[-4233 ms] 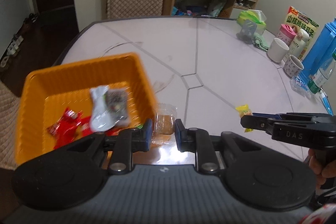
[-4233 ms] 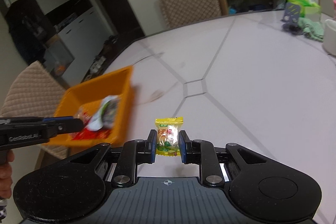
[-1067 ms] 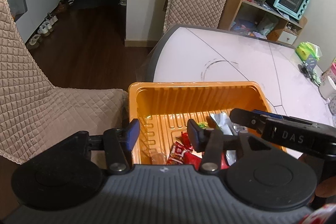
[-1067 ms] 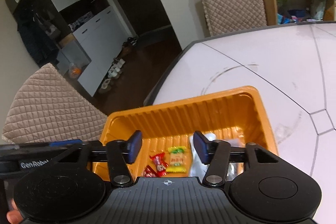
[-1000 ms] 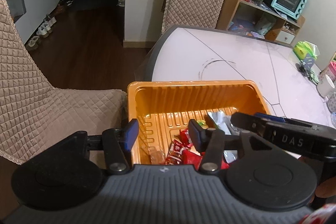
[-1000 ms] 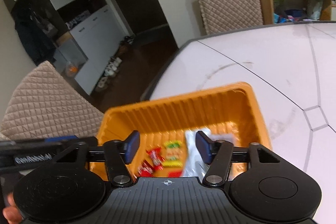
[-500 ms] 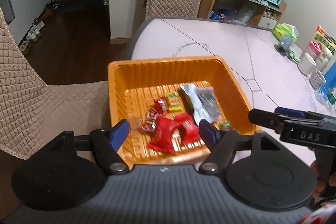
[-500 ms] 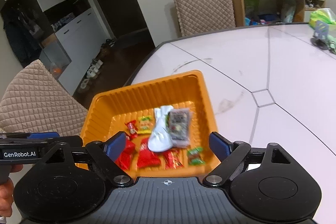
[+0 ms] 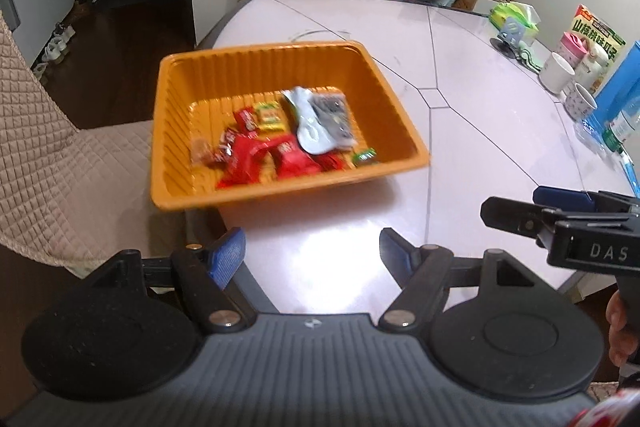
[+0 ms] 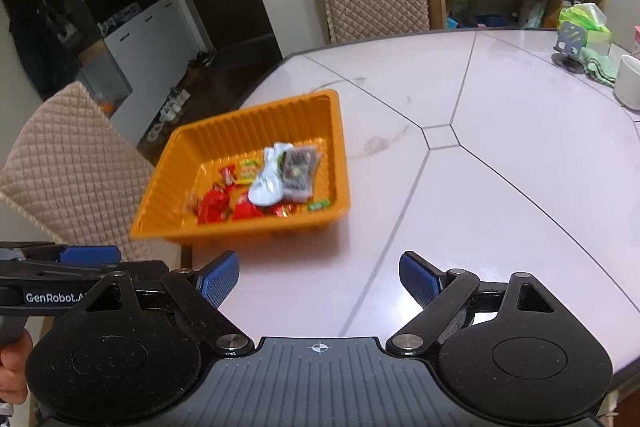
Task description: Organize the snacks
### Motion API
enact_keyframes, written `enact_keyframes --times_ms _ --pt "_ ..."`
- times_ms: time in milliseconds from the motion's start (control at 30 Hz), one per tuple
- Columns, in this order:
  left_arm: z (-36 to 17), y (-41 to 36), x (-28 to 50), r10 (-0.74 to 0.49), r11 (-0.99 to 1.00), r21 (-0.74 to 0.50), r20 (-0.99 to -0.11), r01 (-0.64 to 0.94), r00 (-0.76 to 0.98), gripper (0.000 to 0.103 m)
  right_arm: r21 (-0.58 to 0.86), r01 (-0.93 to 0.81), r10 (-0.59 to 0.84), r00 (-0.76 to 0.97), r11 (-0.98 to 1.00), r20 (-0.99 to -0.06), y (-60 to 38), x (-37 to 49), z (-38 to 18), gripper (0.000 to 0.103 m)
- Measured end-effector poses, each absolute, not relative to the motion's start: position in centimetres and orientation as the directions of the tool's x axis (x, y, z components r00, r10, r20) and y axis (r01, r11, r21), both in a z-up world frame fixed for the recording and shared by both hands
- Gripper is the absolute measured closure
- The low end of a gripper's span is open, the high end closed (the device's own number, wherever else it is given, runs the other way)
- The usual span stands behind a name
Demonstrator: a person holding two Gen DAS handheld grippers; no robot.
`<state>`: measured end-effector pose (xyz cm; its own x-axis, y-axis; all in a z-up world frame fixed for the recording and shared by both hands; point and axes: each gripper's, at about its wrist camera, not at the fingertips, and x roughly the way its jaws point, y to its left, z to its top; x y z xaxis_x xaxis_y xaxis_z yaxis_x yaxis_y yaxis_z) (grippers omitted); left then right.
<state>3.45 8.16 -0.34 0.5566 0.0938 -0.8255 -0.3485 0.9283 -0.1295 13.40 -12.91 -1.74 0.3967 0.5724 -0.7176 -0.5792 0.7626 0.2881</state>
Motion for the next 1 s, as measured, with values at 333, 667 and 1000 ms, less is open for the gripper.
enact_keyframes --times_ms 333,667,1000 --pt "0.5 2.2 1.1 0.115 0.921 -0.121 -0.824 -0.371 0.555 0.031 0.273 -0.594 0.560 0.374 0.757 -0.739 -18.1 11.3 -2.1 0.016" --pt "0.9 -1.9 -0.3 0.127 0.922 -0.109 -0.821 -0.373 0.556 0.031 0.281 -0.602 0.566 0.355 0.747 -0.744 -21.7 10.2 -2.3 0.016" --pt "1.0 -4.4 -0.3 0.130 0.928 -0.101 -0.816 -0.360 0.563 0.031 0.288 -0.599 0.570 0.355 0.747 -0.741 -23.9 10.1 -2.5 0.016"
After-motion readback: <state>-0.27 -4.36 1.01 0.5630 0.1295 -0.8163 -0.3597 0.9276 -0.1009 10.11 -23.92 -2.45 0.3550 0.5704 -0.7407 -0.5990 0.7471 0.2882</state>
